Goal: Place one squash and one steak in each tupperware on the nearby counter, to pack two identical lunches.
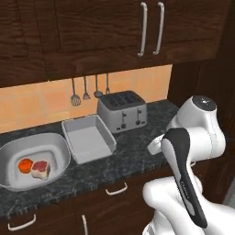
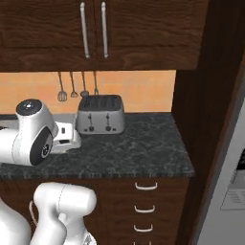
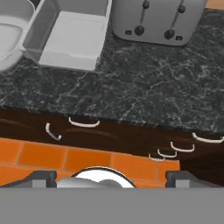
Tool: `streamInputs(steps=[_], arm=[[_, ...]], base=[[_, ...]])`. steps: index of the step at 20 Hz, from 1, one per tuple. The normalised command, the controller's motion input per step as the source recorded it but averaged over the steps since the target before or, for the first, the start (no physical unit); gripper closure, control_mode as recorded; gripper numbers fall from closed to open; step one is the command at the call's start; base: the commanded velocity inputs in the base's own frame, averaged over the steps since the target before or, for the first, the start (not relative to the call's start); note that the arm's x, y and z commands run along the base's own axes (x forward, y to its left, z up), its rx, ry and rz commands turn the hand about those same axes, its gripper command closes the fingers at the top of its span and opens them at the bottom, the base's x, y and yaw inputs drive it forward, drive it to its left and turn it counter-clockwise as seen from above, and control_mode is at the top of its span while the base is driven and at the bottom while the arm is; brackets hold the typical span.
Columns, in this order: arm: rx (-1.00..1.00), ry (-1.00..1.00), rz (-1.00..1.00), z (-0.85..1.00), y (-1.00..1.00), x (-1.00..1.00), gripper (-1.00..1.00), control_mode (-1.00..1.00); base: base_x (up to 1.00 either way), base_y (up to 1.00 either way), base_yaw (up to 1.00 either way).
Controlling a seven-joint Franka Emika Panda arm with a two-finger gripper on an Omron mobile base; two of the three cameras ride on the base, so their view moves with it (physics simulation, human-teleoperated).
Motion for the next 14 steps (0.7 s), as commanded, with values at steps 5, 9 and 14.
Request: streamInputs(steps=[5, 9, 14], arm=[[0.0, 0.0, 0.0, 0.0, 0.0, 0.0, -1.0, 1.0], [0.0, 0.0, 0.0, 0.0, 0.0, 0.0, -1.0, 1.0], [0.0, 0.0, 0.0, 0.0, 0.0, 0.0, -1.0, 1.0]], base=[[-0.88, -1.0, -0.03], [-0.35, -1.0, -0.09], [0.4, -1.0, -0.01]])
